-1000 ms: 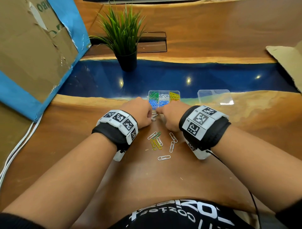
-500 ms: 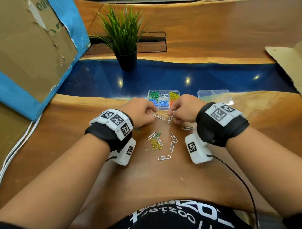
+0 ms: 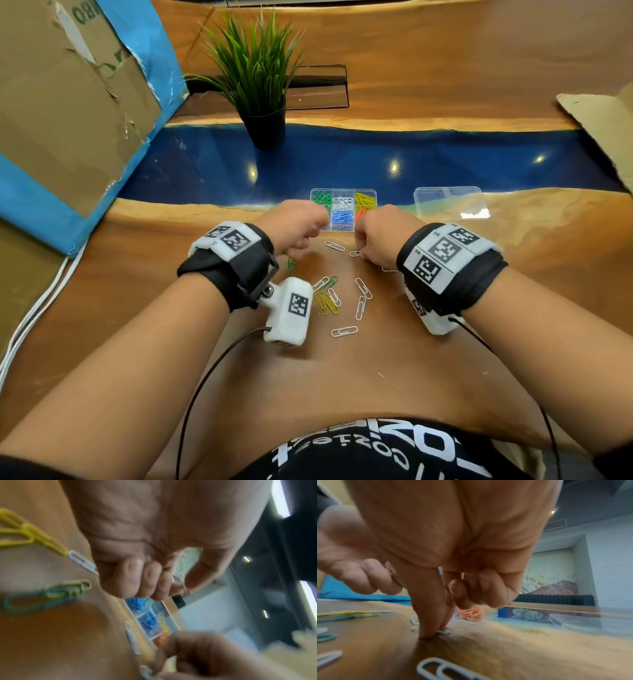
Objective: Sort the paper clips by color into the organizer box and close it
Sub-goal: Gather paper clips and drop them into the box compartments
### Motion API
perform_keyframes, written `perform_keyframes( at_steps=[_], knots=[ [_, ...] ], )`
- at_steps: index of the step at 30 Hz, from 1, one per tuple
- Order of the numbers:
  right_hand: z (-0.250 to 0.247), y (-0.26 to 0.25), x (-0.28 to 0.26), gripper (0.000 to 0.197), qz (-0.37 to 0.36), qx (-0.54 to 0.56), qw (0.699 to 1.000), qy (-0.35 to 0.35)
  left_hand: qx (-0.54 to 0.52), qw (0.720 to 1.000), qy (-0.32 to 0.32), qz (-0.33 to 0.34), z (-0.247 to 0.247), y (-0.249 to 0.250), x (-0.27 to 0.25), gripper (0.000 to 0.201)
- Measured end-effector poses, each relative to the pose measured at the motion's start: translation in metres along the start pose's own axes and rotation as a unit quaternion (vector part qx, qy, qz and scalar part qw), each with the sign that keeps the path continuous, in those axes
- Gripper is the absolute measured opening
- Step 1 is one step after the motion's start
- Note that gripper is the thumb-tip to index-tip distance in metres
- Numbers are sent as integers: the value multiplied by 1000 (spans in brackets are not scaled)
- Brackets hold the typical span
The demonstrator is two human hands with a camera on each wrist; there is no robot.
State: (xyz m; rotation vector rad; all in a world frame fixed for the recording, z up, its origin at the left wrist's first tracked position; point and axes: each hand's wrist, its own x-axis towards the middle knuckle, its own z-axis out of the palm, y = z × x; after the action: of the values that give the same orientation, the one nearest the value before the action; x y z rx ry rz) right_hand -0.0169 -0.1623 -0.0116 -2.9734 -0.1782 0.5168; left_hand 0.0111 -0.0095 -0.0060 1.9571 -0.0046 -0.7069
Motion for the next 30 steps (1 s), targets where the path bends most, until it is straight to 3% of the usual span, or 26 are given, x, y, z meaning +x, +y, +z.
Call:
perform_keyframes(
  at_steps=[1,3,5,7,11,14,16,19,21,23,25,26,27,30],
  knots=[
    [1,0,1,16,-6,-14,1000,-5,132,990,29,39,2,0,1,21],
    [2,-1,2,18,-15,-46,998,-31,349,930,58,95,7,1,1,4],
    [0,-2,3,13,-19,-74,995,-66,462,877,61,114,10,1,2,19],
    [0,-2,2,11,-21,-84,993,-83,512,847,68,129,14,3,3,26],
    [1,3,-2,21,-15,-27,997,-76,556,819,55,128,20,6,5,23],
    [-4,8,-5,24,20,145,987,-67,571,807,56,140,23,8,7,13],
    [-8,14,-6,24,42,334,939,-69,569,811,43,130,24,9,7,11],
    [-9,22,-7,24,50,549,834,-27,567,814,30,125,27,7,8,14],
    [-9,25,-9,26,38,644,764,-20,561,817,28,129,29,5,10,11],
    [-10,29,-12,27,24,677,735,-31,531,837,25,129,28,3,11,9],
    [-11,33,-14,27,23,674,737,-40,472,873,24,117,25,2,11,17],
    [-12,35,-14,26,29,661,748,-43,424,899,27,107,22,1,10,19],
    [-13,37,-15,25,30,626,778,-43,365,926,26,94,19,1,10,19],
    [-12,40,-21,12,5,319,947,-26,204,977,5,63,9,-1,5,19]
  ],
)
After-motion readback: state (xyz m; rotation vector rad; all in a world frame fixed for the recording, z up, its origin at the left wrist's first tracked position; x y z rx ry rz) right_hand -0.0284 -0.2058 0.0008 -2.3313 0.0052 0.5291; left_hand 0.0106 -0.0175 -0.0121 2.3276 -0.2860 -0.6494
